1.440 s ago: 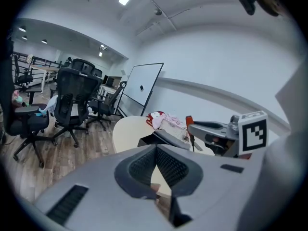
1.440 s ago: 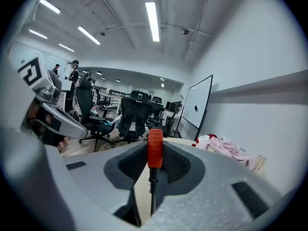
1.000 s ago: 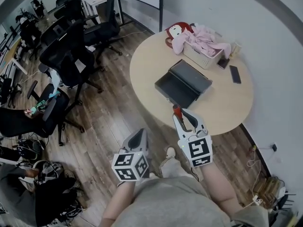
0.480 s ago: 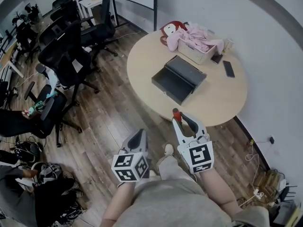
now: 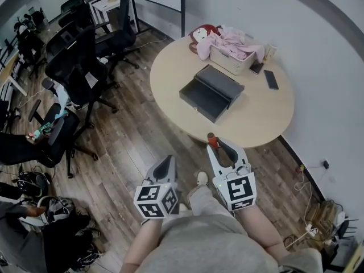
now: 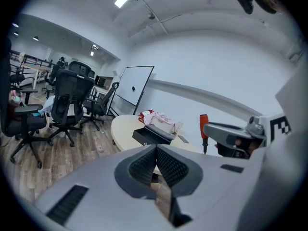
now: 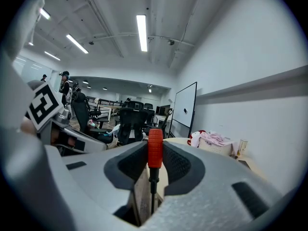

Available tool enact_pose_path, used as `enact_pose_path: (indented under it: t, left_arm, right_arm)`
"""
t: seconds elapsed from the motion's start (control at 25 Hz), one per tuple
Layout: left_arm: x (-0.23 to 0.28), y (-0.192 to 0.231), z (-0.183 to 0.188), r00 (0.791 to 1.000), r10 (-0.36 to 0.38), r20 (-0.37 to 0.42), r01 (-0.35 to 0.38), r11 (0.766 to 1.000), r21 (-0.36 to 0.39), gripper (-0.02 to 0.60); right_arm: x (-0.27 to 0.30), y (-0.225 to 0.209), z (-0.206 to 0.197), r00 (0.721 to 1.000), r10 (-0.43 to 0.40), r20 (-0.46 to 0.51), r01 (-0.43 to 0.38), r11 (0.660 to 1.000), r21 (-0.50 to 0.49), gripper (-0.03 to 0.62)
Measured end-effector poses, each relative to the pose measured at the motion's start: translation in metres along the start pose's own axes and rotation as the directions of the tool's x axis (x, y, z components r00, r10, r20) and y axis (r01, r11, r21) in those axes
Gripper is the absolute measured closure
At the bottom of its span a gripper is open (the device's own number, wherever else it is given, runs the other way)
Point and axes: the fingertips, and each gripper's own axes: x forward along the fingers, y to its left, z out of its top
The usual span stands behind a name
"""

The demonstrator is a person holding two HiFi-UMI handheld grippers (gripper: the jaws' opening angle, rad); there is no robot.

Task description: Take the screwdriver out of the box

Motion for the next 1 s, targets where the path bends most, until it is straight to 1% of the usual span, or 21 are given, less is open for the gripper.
enact_pose_path:
  t: [0.12,0.2,0.32,0.52,1.0]
  left_arm:
    - [0.000,-0.003,0.000,1.000,-0.001,-0.001,0.001,1.000,0.007,0.578]
    - [0.000,-0.005,0.000,1.000,-0.002,-0.002,0.002,1.000,0.012,0.578]
    - [-0.001,-0.007,0.001,1.000,-0.005,-0.003,0.005,1.000,0.020,0.578]
    - [0.000,-0.011,0.001,1.000,-0.011,-0.004,0.011,1.000,0.028,0.578]
    - [0.001,-0.016,0.000,1.000,-0.027,-0.010,0.028,0.999,0.036,0.578]
  right_arm:
    - [-0.001,-0.002,-0.007,1.000,-0.004,-0.022,0.005,1.000,0.003,0.516]
    - [-0.002,-0.005,-0.012,1.000,-0.006,-0.028,0.007,1.000,0.026,0.516]
    - [-0.003,-0.008,-0.014,1.000,-0.014,-0.026,0.015,0.998,0.056,0.516]
    - [-0.007,-0.013,-0.015,0.999,-0.028,-0.017,0.030,0.996,0.080,0.516]
    - [-0.014,-0.018,-0.010,0.999,-0.053,0.002,0.053,0.995,0.082,0.516]
